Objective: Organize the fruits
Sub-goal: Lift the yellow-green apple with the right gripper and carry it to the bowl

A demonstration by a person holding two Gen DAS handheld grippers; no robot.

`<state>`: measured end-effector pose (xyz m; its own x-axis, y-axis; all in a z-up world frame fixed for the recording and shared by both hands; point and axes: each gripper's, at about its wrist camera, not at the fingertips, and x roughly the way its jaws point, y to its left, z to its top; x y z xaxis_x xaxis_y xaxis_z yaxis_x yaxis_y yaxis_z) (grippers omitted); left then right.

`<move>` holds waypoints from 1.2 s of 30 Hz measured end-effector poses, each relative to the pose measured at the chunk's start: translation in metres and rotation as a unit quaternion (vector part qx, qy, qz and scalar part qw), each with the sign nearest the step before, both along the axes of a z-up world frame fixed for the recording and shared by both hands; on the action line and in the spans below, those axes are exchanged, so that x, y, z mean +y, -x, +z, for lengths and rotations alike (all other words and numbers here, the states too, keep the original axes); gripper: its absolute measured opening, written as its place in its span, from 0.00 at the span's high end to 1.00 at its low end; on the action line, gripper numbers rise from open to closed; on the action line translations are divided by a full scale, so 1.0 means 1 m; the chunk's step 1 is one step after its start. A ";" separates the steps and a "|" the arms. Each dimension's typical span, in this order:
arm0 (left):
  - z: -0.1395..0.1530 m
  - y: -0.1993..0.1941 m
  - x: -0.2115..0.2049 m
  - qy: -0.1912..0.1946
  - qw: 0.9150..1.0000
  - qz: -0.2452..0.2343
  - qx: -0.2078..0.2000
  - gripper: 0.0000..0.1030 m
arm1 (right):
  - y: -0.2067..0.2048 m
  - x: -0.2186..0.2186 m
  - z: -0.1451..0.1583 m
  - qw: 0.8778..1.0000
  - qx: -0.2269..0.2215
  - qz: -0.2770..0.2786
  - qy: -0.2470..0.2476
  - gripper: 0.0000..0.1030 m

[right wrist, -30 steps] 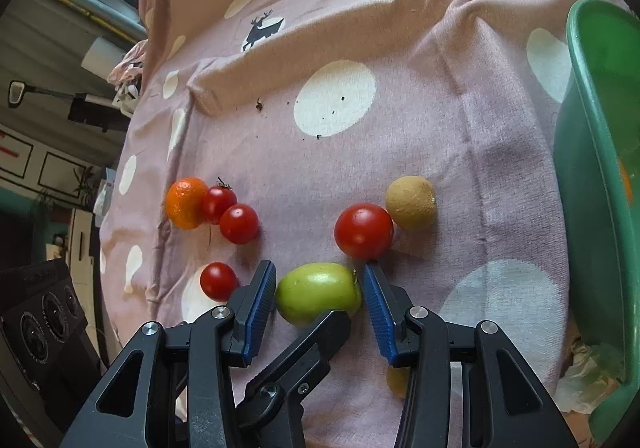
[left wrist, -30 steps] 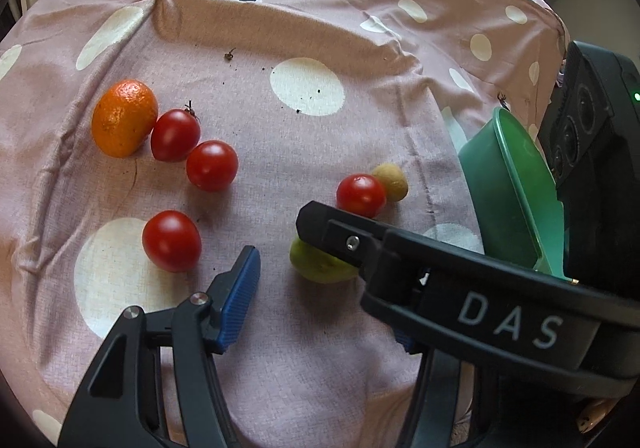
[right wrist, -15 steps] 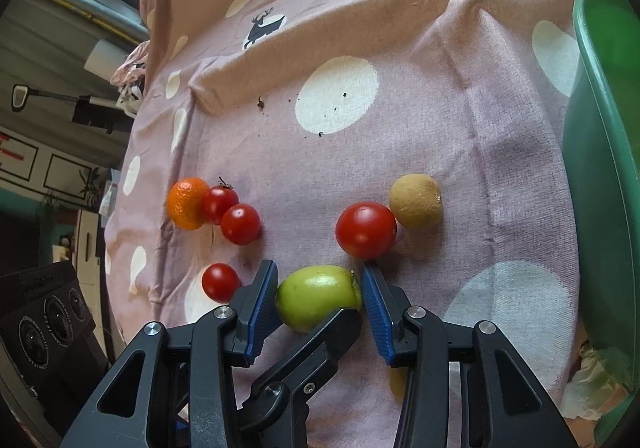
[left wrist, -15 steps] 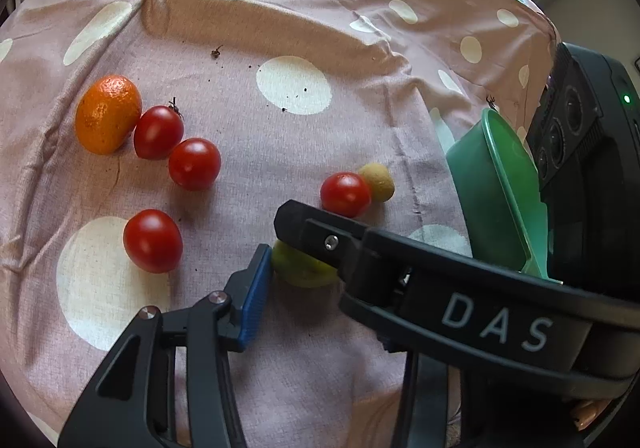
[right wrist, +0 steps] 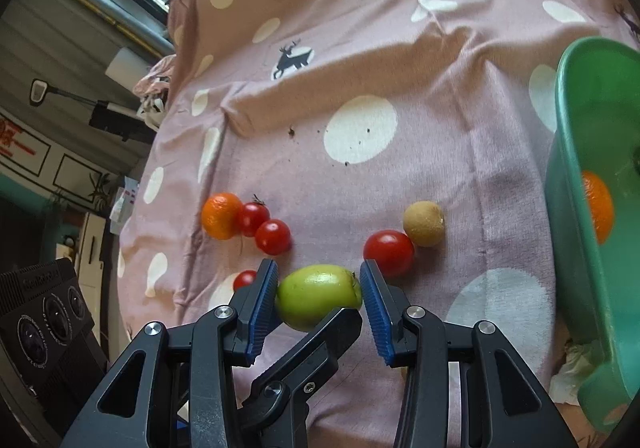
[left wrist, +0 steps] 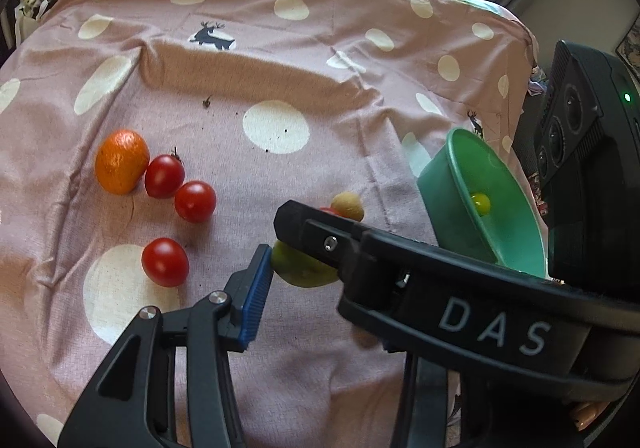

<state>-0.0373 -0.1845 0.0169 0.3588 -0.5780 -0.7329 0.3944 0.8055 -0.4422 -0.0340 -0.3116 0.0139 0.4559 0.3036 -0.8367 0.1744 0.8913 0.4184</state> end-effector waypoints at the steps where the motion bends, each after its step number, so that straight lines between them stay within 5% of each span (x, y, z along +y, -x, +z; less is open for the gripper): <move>1: 0.003 0.001 0.000 0.000 1.000 0.000 -0.005 0.58 | 0.001 0.001 0.003 1.000 -0.005 0.001 0.002 0.55; 25: 0.052 0.029 -0.013 0.016 0.995 -0.020 -0.095 0.58 | 0.032 -0.005 0.058 0.995 -0.097 -0.015 0.019 0.55; 36: 0.071 0.039 -0.059 0.013 0.988 -0.073 -0.133 0.58 | 0.054 -0.045 0.076 0.989 -0.135 -0.065 0.007 0.55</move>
